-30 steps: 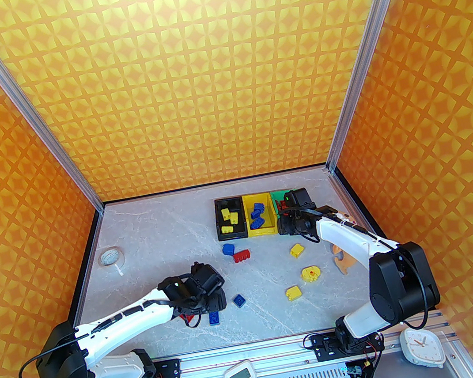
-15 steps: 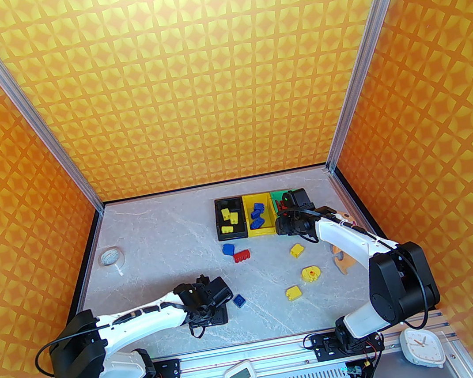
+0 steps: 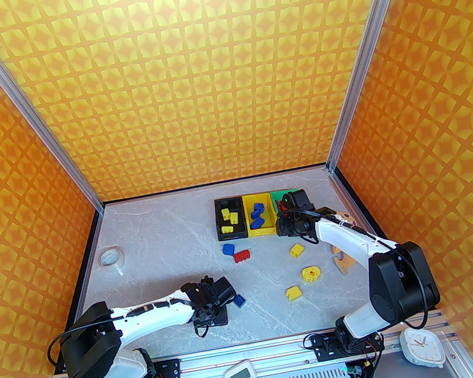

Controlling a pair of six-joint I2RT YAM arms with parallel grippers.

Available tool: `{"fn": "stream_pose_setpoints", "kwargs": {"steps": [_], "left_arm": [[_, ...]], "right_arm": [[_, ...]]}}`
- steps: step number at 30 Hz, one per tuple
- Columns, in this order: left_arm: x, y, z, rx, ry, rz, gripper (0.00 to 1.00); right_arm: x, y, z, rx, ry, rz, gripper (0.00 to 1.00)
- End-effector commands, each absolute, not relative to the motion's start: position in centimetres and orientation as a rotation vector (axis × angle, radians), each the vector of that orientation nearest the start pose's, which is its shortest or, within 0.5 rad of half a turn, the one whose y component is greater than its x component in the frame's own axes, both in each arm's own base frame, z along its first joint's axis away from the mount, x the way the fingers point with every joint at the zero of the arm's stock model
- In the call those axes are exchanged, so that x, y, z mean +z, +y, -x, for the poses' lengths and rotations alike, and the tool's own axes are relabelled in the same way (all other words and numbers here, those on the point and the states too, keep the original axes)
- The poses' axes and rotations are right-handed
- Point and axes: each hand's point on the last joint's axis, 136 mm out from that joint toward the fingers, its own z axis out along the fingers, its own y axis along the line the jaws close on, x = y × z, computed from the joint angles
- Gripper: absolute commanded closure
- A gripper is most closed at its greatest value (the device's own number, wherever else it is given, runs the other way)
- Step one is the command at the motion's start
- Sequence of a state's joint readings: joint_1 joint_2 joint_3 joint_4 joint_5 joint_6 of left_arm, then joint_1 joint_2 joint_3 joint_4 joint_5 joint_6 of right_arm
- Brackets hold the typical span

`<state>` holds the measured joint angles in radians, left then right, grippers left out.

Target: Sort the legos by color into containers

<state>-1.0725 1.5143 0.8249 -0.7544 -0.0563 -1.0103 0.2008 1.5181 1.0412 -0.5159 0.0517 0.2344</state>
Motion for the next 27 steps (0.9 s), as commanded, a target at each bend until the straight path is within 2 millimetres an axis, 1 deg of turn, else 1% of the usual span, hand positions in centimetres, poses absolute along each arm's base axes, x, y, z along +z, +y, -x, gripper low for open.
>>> {"fn": "stream_pose_setpoints", "kwargs": {"steps": [1, 7, 9, 12, 15, 18, 21, 24, 27], "left_arm": [[2.9, -23.6, -13.7, -0.148, 3.018, -0.118, 0.56], [2.9, -24.0, -14.1, -0.136, 3.015, -0.165, 0.65], [3.3, -24.3, -14.6, -0.135, 3.000, -0.190, 0.66], [4.4, -24.8, -16.2, -0.139, 2.969, -0.221, 0.67], [5.6, -25.5, -18.0, -0.166, 2.924, -0.240, 0.68], [7.1, -26.7, -20.3, -0.198, 2.865, -0.278, 0.68], [8.8, -27.9, -23.1, -0.211, 2.806, -0.321, 0.68], [10.7, -29.1, -26.4, -0.231, 2.737, -0.369, 0.67], [12.3, -29.9, -29.8, -0.232, 2.688, -0.400, 0.67]], "right_arm": [[10.9, 7.2, -37.6, 0.116, 2.568, -0.057, 0.48], [10.8, 7.1, -37.5, 0.115, 2.571, -0.055, 0.49], [10.8, 7.0, -37.4, 0.109, 2.567, -0.052, 0.48], [10.8, 6.9, -37.2, 0.100, 2.570, -0.047, 0.48], [10.7, 6.8, -36.9, 0.098, 2.568, -0.048, 0.48], [10.6, 6.9, -36.8, 0.112, 2.566, -0.051, 0.48], [10.5, 7.1, -36.7, 0.128, 2.566, -0.054, 0.49], [10.7, 7.1, -36.3, 0.137, 2.563, -0.059, 0.49], [10.6, 7.3, -35.7, 0.160, 2.561, -0.064, 0.49]]}}
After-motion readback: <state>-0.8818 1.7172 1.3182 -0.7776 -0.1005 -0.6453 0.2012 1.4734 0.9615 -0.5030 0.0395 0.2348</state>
